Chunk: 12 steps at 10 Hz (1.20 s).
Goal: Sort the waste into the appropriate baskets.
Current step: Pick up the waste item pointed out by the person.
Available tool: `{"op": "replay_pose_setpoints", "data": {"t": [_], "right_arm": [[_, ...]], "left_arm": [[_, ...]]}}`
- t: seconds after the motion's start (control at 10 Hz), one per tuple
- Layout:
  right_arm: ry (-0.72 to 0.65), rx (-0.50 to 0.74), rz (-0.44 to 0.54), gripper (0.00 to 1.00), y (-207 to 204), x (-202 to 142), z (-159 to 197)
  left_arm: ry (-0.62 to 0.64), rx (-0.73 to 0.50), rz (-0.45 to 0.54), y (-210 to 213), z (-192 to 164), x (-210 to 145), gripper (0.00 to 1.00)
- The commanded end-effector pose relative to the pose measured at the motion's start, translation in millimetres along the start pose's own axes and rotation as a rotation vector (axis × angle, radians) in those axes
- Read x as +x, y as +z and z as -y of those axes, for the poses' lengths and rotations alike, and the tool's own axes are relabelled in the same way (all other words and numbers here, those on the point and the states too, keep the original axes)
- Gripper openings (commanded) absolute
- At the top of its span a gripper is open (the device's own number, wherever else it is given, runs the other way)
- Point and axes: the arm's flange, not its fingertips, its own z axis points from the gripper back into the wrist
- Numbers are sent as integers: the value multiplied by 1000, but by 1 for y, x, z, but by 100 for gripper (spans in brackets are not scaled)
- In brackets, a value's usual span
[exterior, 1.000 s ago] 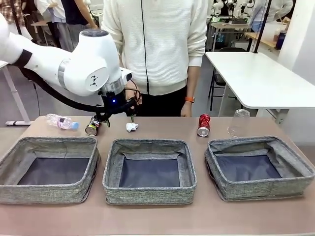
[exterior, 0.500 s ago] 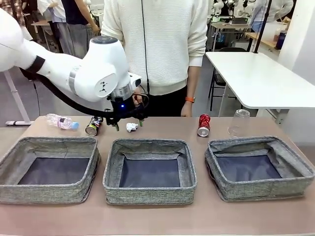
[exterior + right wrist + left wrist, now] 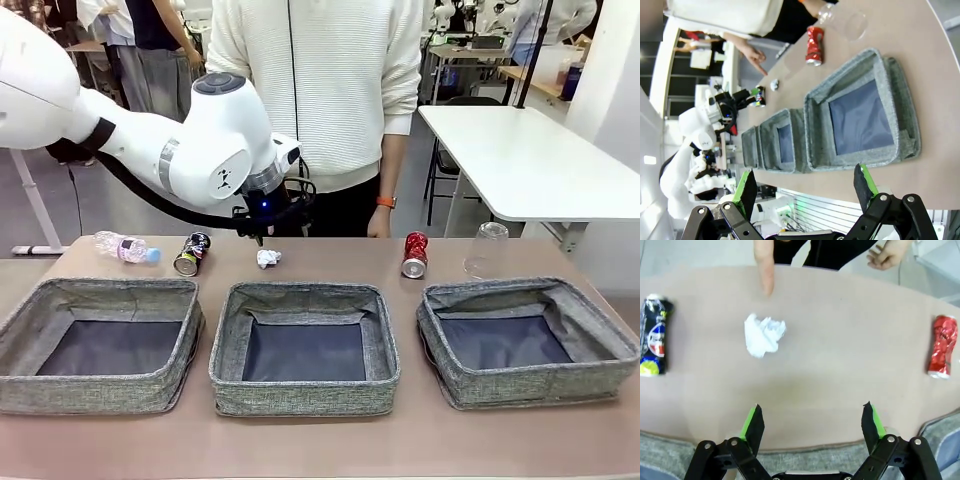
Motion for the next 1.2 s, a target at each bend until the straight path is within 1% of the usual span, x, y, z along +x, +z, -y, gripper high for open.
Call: {"op": "replay_pose_setpoints", "data": {"t": [0.0, 0.2, 0.3, 0.4, 0.6, 0.7, 1.1], "right_arm": [[24, 22, 8, 100, 0, 2, -1], [24, 22, 8, 100, 0, 2, -1], [24, 22, 8, 100, 0, 2, -1], [24, 22, 8, 100, 0, 2, -1], [24, 22, 8, 100, 0, 2, -1], [24, 22, 8, 100, 0, 2, -1], [24, 22, 8, 100, 0, 2, -1]], "left_arm": [[6, 39, 57, -19, 6, 6, 100], [-3, 103, 52, -31, 3, 8, 100], [21, 137, 58, -38, -1, 11, 100], [35, 148, 66, -45, -7, 15, 100], [0, 135, 47, -62, -14, 15, 100], [-8, 155, 42, -69, -18, 16, 100], [-53, 171, 34, -90, -25, 17, 100]]}}
